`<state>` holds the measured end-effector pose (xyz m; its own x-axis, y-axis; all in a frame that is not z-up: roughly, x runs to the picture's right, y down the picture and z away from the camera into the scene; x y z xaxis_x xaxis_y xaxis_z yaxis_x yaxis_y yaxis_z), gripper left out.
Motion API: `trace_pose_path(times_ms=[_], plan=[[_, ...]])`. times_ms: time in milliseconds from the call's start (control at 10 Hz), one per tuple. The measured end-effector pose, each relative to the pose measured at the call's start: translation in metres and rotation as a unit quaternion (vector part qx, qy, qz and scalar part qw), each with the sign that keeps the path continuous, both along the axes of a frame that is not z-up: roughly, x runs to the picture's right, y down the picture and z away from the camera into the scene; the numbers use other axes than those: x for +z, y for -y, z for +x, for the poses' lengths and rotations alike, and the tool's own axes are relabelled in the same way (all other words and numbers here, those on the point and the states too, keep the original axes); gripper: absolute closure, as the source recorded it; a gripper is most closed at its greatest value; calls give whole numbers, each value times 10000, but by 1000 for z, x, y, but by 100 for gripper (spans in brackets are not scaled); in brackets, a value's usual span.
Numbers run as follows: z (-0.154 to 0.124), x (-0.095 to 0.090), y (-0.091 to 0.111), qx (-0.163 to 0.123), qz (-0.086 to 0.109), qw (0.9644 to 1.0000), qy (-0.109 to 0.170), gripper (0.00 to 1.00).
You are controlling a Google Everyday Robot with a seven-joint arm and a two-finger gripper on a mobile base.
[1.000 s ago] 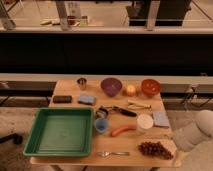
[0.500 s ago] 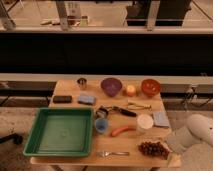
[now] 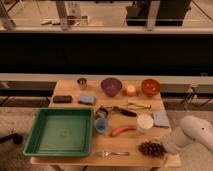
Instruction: Place grapes in tray
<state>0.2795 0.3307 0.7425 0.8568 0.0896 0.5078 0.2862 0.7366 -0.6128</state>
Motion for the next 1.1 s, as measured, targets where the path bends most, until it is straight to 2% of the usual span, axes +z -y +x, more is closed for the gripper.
trace_pose_path(times_ms=[200, 400, 700, 1000, 1100], plan=[[2, -2, 1, -53, -25, 10000, 54, 20], [-2, -5, 6, 7, -84, 10000, -1, 20], [-4, -7, 4, 98, -89, 9999, 36, 20], [1, -3, 0, 316, 22, 9995, 50, 33], [3, -2, -1, 392, 44, 9992, 58, 41]])
